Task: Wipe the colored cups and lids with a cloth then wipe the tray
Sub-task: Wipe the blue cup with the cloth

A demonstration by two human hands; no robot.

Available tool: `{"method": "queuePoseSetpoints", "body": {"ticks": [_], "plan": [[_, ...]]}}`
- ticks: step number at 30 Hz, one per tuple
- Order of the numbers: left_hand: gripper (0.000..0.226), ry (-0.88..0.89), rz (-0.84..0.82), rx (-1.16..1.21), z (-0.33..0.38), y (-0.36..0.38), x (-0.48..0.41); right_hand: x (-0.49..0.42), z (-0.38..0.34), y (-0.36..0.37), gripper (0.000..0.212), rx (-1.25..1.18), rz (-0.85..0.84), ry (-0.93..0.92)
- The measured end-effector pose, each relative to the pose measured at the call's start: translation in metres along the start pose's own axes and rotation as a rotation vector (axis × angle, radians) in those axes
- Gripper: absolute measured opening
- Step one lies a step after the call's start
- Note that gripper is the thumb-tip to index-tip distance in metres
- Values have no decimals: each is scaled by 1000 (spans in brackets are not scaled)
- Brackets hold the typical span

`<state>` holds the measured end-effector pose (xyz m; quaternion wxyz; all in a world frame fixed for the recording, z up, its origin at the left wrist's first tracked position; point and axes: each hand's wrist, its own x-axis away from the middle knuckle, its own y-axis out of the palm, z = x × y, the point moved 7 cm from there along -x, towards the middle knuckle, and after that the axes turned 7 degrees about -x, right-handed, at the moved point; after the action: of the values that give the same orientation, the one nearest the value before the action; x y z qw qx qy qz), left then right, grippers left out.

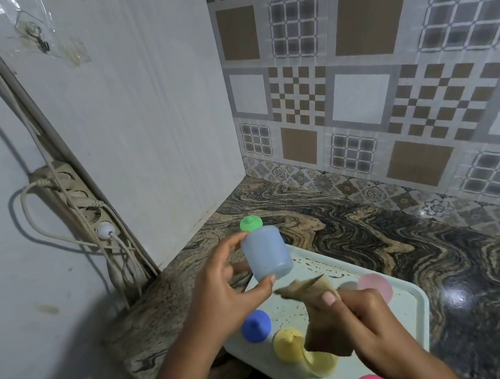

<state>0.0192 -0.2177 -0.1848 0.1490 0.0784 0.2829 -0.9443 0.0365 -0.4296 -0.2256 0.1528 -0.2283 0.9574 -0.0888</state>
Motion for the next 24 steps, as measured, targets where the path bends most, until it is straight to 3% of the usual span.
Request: {"method": "queuePoseSetpoints", "body": {"ticks": [3, 6, 8, 12, 16, 17, 24], "plan": [[75, -52, -49, 109, -4, 6, 3, -5, 4, -18, 50, -156, 211, 34], [85, -15, -58, 74, -5, 11, 5, -15, 0, -36, 53, -322, 396, 49], [88, -1, -69, 35, -4, 14, 5, -24, -16, -42, 49, -337, 437, 10], [81, 0, -70, -23, 2, 20, 5, -42, -48, -35, 47, -174, 327, -99], [76, 104, -83, -94, 18, 22, 2, -53, -61, -3, 33, 202, 36, -225], [72, 112, -88, -111, 19, 22, 2, -52, -58, 4, 38, 237, -27, -265], [61, 88, -112, -109, 18, 21, 7, -35, -42, 6, 42, 133, -70, -272]]}}
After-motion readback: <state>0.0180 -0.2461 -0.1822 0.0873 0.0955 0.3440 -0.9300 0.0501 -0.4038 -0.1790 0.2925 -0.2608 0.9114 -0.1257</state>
